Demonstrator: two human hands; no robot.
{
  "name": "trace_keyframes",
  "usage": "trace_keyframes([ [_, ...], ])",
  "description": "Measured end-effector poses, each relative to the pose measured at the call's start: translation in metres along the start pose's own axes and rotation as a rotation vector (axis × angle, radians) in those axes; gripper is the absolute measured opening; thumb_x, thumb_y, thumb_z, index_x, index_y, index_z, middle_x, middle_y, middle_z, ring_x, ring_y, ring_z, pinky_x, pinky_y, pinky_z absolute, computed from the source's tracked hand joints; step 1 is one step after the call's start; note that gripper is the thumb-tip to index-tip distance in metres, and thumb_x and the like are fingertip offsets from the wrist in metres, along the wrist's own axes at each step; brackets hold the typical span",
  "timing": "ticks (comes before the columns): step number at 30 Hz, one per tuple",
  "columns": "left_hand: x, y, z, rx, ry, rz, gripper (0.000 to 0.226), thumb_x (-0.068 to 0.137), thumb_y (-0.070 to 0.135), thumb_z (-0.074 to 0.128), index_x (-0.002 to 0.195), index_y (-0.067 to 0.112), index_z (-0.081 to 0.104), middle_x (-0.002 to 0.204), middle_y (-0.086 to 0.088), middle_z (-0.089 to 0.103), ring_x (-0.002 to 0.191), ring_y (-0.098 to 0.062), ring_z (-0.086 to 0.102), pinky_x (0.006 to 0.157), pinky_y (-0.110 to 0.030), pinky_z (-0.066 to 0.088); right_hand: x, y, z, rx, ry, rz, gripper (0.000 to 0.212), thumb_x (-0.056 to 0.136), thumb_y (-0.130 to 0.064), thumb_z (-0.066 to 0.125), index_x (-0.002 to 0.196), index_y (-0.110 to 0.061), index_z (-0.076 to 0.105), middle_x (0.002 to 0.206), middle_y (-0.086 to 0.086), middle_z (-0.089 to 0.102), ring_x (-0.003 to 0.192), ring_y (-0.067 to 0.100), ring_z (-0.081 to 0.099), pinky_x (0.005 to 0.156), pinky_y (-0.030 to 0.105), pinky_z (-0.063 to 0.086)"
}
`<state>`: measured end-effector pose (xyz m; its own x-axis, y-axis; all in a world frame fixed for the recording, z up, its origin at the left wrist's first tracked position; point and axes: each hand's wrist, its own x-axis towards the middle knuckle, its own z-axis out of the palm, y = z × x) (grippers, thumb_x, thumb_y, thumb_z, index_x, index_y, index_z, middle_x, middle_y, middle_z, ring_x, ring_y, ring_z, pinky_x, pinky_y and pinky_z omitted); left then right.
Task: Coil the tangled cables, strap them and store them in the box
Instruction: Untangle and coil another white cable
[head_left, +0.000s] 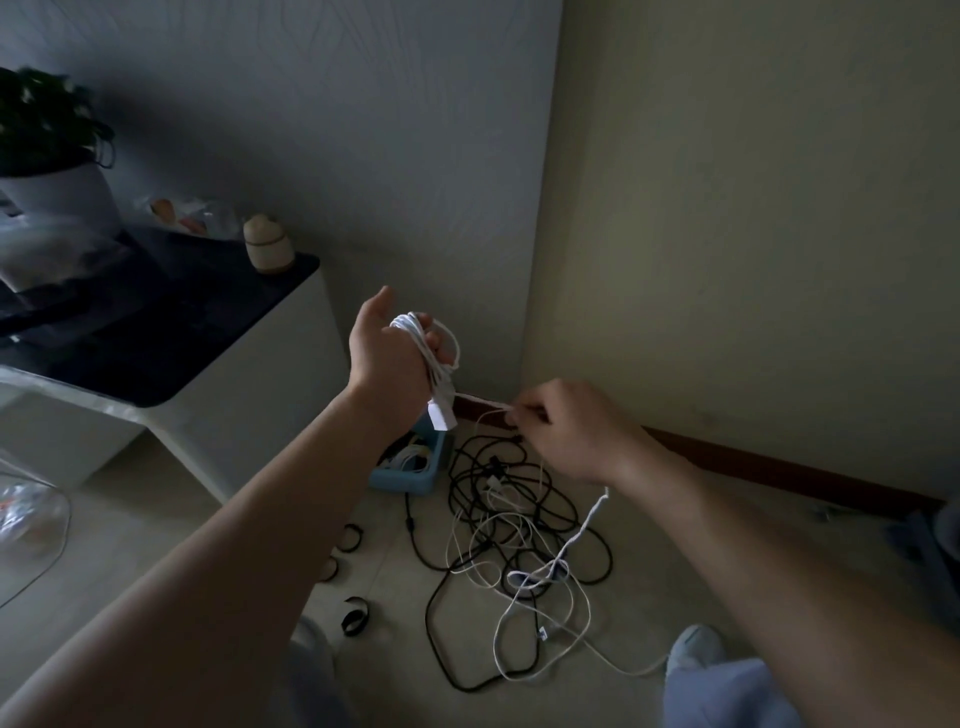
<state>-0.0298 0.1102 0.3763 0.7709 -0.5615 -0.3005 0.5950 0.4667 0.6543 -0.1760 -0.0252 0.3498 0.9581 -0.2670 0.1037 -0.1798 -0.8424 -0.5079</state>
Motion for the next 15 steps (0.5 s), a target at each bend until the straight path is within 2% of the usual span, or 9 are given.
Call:
trace_keyframes([
  [3,0.0009,0.0024,-0.0036,0.01,-0.024,-0.039,0.045,0.093,0.054,0.045,0.079,0.011,0.046,0.071,-0.003,0.041,0.063,-0.017,0.041,0.066,-0.03,0.036,-0.0016,0.0072,0.0016,-0.02,-0.133,0.101,0.03,0.094,-0.029,0.05,0.09,-0.012,0.074,0.061,0.005,0.065,0.039,0.005,0.046,0.048,0.026,0.037],
  [6,0.0022,0.0043,-0.0054,-0.004,-0.039,-0.071,0.048,0.091,0.057,0.045,0.08,0.01,0.048,0.071,-0.003,0.043,0.062,-0.017,0.043,0.064,-0.029,0.04,-0.0025,0.0054,0.0051,-0.043,-0.24,0.17,0.033,0.093,-0.023,0.045,0.088,-0.001,0.07,0.068,0.015,0.067,0.048,0.014,0.044,0.05,0.027,0.033],
  [7,0.0024,0.0061,-0.0065,-0.034,-0.049,-0.082,0.048,0.091,0.057,0.046,0.082,0.01,0.048,0.072,-0.003,0.043,0.062,-0.016,0.043,0.064,-0.029,0.04,-0.0018,0.0041,0.0058,-0.047,-0.255,0.185,0.033,0.092,-0.021,0.045,0.08,0.001,0.067,0.077,0.018,0.071,0.051,0.017,0.044,0.051,0.028,0.033],
  [9,0.0025,0.0096,-0.0091,-0.094,-0.073,-0.108,0.048,0.089,0.058,0.048,0.085,0.01,0.047,0.075,-0.002,0.044,0.062,-0.016,0.043,0.064,-0.027,0.041,-0.0004,0.0023,0.0073,-0.047,-0.278,0.207,0.035,0.089,-0.017,0.045,0.056,-0.006,0.048,0.088,0.022,0.072,0.053,0.02,0.042,0.05,0.03,0.03],
  [11,0.0016,0.0103,-0.0097,-0.109,-0.087,-0.112,0.049,0.088,0.058,0.048,0.087,0.009,0.048,0.075,-0.002,0.044,0.061,-0.016,0.044,0.063,-0.028,0.042,-0.0007,0.0032,0.0085,-0.054,-0.297,0.221,0.038,0.088,-0.014,0.044,0.051,-0.013,0.034,0.08,0.021,0.071,0.053,0.02,0.042,0.05,0.031,0.028],
  [13,0.0004,0.0089,-0.0088,-0.04,-0.089,-0.086,0.05,0.089,0.059,0.046,0.086,0.009,0.049,0.073,-0.002,0.043,0.061,-0.017,0.043,0.063,-0.029,0.042,-0.0013,0.0042,0.009,-0.037,-0.294,0.239,0.039,0.09,-0.015,0.044,0.051,-0.012,0.039,0.061,0.012,0.058,0.052,0.02,0.041,0.051,0.031,0.029],
  [15,-0.0014,0.0048,-0.0057,0.146,-0.083,0.009,0.047,0.094,0.054,0.04,0.083,0.009,0.049,0.07,-0.003,0.042,0.061,-0.018,0.041,0.064,-0.031,0.039,-0.0005,0.0037,0.0068,-0.002,-0.243,0.225,0.037,0.093,-0.022,0.048,0.062,-0.004,0.059,0.056,0.004,0.049,0.048,0.018,0.039,0.051,0.029,0.029],
])
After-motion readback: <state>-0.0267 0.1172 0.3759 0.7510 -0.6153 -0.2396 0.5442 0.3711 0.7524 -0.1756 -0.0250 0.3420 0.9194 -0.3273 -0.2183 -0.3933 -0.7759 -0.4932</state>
